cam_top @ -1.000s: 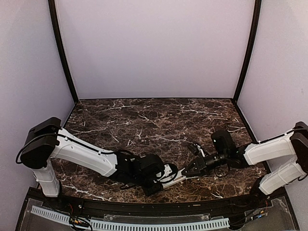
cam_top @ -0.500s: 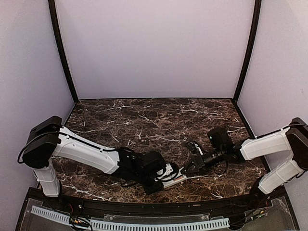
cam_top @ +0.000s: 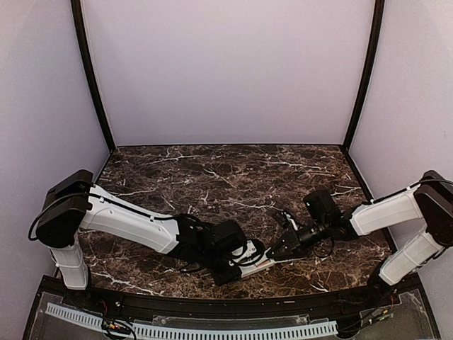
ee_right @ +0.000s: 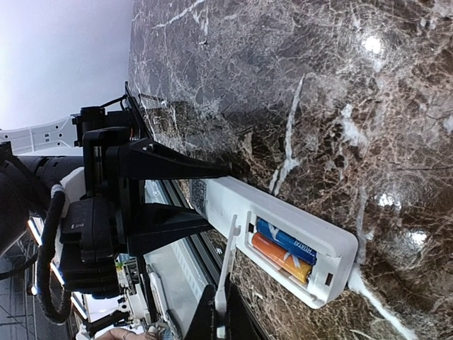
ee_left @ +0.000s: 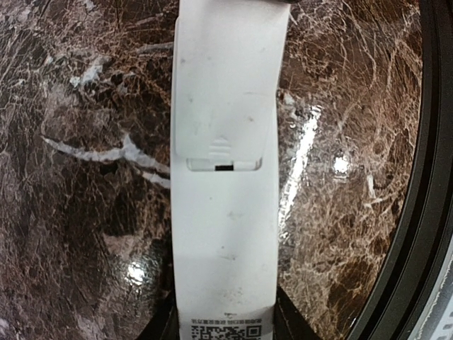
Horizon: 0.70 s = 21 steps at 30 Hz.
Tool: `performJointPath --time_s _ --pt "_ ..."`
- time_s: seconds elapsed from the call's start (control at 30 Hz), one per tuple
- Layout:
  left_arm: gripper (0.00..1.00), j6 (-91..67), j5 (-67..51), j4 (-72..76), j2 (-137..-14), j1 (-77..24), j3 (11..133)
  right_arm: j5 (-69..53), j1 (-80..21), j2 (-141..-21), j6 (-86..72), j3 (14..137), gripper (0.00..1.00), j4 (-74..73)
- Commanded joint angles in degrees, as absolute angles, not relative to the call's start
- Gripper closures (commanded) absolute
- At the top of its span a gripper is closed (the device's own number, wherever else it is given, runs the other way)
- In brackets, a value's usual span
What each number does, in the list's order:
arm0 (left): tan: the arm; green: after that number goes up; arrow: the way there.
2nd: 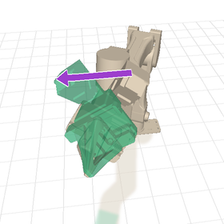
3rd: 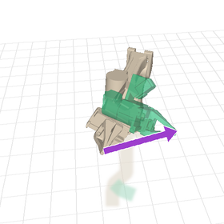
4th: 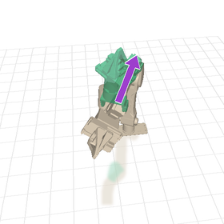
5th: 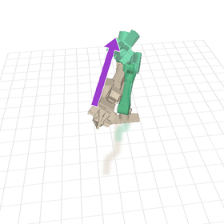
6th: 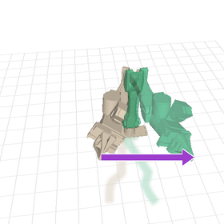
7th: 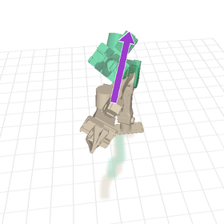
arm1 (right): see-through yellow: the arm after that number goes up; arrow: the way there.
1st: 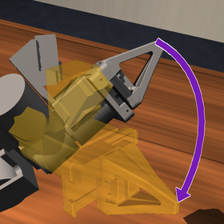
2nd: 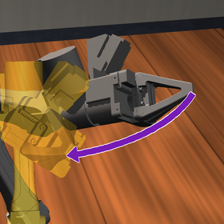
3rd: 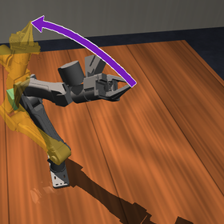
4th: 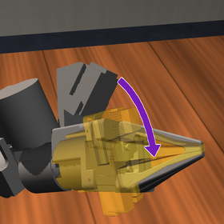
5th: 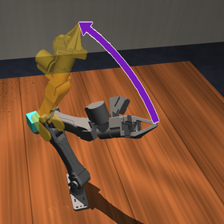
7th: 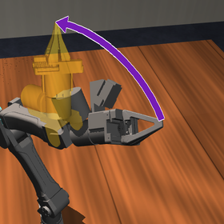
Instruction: Load the batteries into the remote control
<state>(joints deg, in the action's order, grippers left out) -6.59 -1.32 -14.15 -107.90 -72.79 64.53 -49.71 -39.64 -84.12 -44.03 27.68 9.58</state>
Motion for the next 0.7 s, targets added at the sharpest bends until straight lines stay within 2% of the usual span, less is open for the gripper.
performJointPath --time_s 0.0,0.67 --pt "0.84 -6.1 -3.5 -18.6 -109.3 -72.8 64.7 -49.7 -39.3 -84.6 -44.2 26.0 1.0 12.7" --pt "0.84 -6.1 -3.8 -18.4 -109.4 -72.8 64.8 -51.3 -39.3 -90.9 -45.7 24.2 1.0 17.8"
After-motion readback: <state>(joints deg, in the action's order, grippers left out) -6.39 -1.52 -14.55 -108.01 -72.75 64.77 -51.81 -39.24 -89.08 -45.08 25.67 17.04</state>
